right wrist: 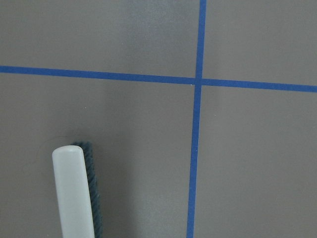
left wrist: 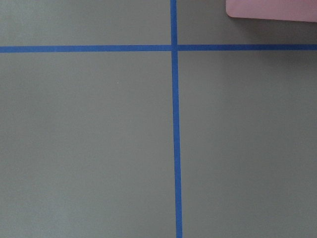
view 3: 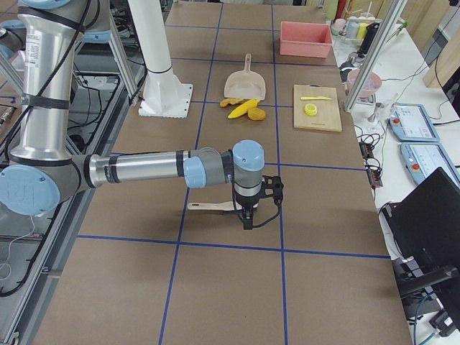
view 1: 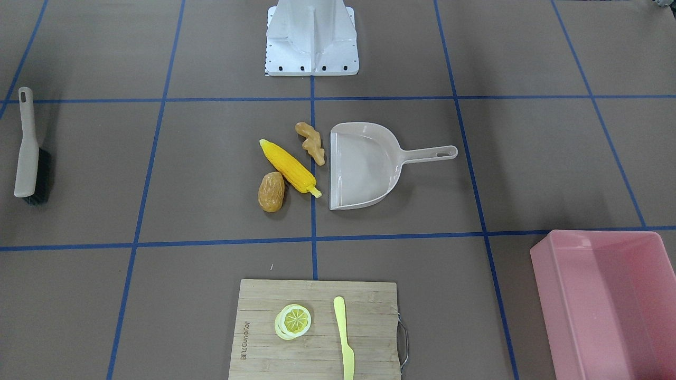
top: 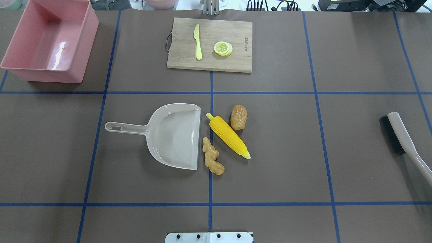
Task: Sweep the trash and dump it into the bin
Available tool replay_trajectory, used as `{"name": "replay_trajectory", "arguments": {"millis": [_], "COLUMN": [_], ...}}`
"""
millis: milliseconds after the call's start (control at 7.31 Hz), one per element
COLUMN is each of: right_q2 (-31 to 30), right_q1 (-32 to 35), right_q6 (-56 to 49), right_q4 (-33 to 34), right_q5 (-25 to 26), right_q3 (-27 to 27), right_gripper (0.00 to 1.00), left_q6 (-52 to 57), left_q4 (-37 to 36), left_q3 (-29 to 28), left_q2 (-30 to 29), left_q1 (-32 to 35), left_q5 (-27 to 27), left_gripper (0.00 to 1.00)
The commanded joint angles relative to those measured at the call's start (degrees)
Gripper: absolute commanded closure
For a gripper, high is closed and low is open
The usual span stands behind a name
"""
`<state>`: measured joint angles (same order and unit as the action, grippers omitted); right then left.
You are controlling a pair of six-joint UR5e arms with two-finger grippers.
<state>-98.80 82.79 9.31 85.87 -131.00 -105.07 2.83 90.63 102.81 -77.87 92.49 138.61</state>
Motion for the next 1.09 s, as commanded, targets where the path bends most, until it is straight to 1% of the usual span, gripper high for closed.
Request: {"name": "replay_trajectory", "arguments": {"millis": [0,137,411,547,684,821,958], "right_q2": [0.01,0.01,0.01,0.01,0.01,0.01,0.01], "right_q1": [0.0,0.0,0.0,0.0,0.0,0.0,0.0], "right_q6": [0.0,0.0,0.0,0.0,0.0,0.0,0.0], "right_q4": [0.0,0.0,0.0,0.09,0.0,0.0,0.0], "right_q5": [0.04,0.04,-0.05,-0.05,-0.05,-0.05,-0.05], "right_q3": [0.04,0.04,-0.05,-0.05,-0.05,-0.05,-0.05], "right_gripper": [0.0,0.0,0.0,0.0,0.0,0.0,0.0], "left_q6": [0.07,-0.02,-0.11,-0.11,-0.45,-1.07,-1.25], "left_q4": [0.42,0.69,6.1,8.92,11.73,13.07,13.17], "left_q3": [0.55,1.16,1.34,1.25,1.34,1.6,3.08], "left_q2": [-0.09,-0.35,-0.53,-0.53,-1.48,-2.71,-4.38], "left_q1": [-0.03,-0.03,-0.47,-1.43,-3.61,-6.59,-9.49], "left_q5": [0.08,0.08,0.34,3.04,4.46,4.47,4.47], "left_gripper": [0.02,0.02,0.02,0.02,0.02,0.02,0.02]}}
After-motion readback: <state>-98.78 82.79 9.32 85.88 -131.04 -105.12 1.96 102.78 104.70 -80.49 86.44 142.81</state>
